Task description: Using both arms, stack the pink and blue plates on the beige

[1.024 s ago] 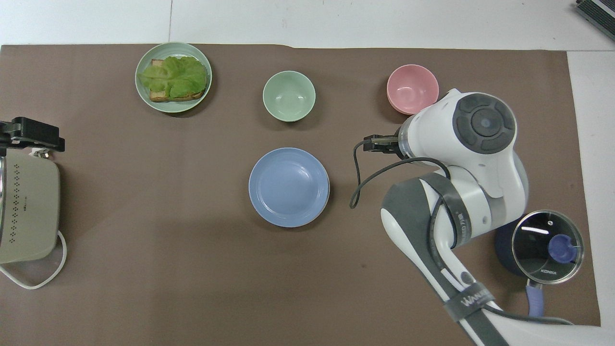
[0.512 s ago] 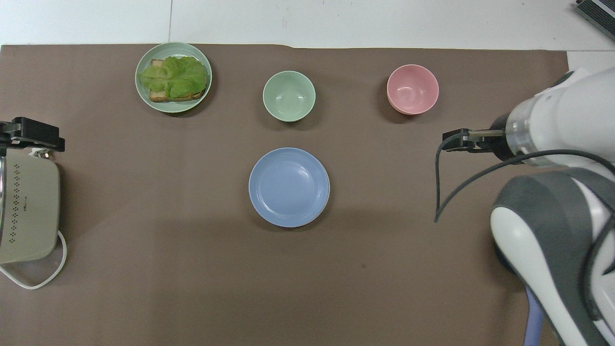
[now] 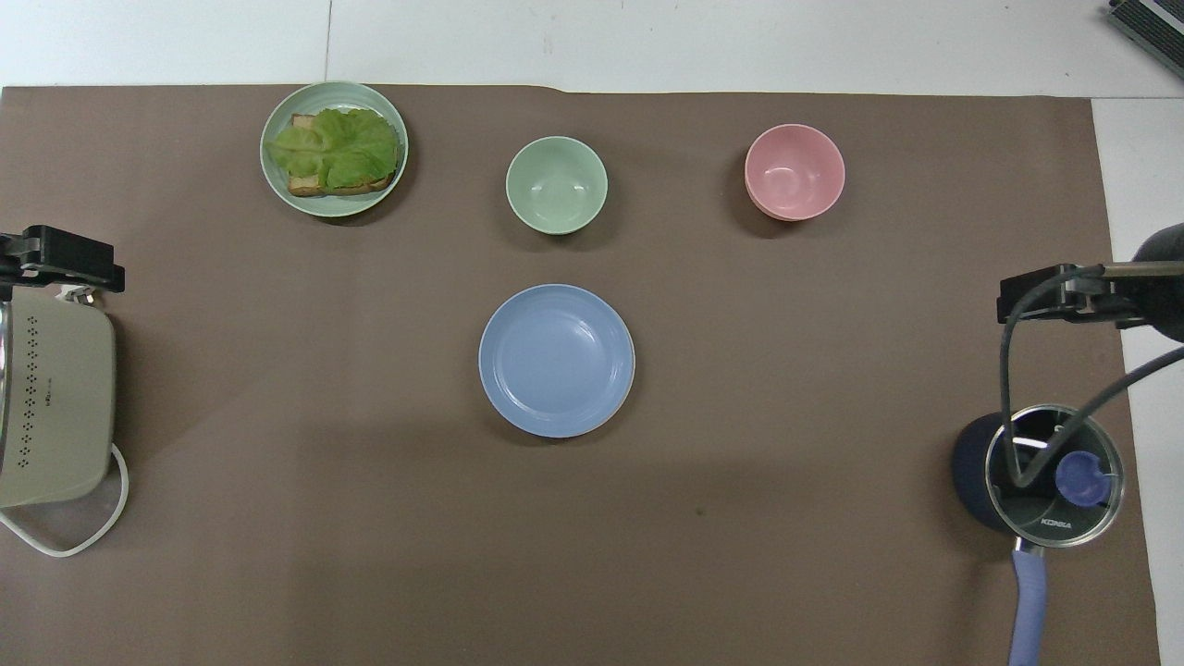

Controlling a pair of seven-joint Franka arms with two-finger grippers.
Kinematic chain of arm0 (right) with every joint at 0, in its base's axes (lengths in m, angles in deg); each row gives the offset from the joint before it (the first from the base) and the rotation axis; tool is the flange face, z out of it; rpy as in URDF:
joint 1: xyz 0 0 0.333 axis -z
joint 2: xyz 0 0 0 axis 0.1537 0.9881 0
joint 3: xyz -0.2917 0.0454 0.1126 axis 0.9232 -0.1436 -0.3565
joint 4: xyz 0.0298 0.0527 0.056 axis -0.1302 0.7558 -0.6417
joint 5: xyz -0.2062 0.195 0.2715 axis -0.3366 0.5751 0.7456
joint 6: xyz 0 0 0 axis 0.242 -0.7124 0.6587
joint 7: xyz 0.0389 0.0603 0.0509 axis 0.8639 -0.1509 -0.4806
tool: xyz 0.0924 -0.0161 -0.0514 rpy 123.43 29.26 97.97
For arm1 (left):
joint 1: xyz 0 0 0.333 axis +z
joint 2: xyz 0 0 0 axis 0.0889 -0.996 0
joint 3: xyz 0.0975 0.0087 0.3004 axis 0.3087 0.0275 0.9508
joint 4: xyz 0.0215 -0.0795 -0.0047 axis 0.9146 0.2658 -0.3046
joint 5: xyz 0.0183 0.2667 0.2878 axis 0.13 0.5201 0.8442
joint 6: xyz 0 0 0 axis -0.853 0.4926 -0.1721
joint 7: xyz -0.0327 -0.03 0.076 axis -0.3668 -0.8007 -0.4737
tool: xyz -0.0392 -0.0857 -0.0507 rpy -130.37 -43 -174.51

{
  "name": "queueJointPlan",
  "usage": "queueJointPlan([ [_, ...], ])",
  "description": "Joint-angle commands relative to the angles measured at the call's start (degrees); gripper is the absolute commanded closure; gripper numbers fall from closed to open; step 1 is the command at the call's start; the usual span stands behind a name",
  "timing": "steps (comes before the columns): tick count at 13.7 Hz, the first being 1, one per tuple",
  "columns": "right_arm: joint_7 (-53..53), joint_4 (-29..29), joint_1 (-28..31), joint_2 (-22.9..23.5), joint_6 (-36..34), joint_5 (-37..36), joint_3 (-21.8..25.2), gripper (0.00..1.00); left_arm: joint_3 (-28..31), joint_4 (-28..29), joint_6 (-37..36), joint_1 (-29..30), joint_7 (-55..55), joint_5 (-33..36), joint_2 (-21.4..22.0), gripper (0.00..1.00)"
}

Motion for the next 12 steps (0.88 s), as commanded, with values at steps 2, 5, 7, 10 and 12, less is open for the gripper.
queueJointPlan([
  [2, -1.7, 4.1, 1.5, -3.4, -0.1, 2.0, 0.2, 0.0, -0.2, 0.1, -0.8, 0.2, 0.6, 1.0, 0.4, 0.0],
  [5, -5.2, 1.3, 1.9, -2.7, -2.7, 1.1, 0.4, 0.0, -0.2, 0.1, -0.8, 0.2, 0.6, 1.0, 0.4, 0.0],
  [7, -7.5, 2.6, 2.8, -3.4, -2.9, 2.1, 0.8, 0.0, -0.2, 0.1, -0.8, 0.2, 0.7, 1.0, 0.4, 0.0],
  [10, -7.6, 3.3, 2.8, -3.7, -3.4, 2.0, 1.1, 0.0, -0.2, 0.1, -0.7, 0.2, 0.6, 1.0, 0.4, 0.0],
  [12, -7.5, 5.1, 2.9, -4.5, -2.7, 1.5, 1.1, 0.0, -0.2, 0.1, -0.8, 0.2, 0.6, 1.0, 0.4, 0.0],
])
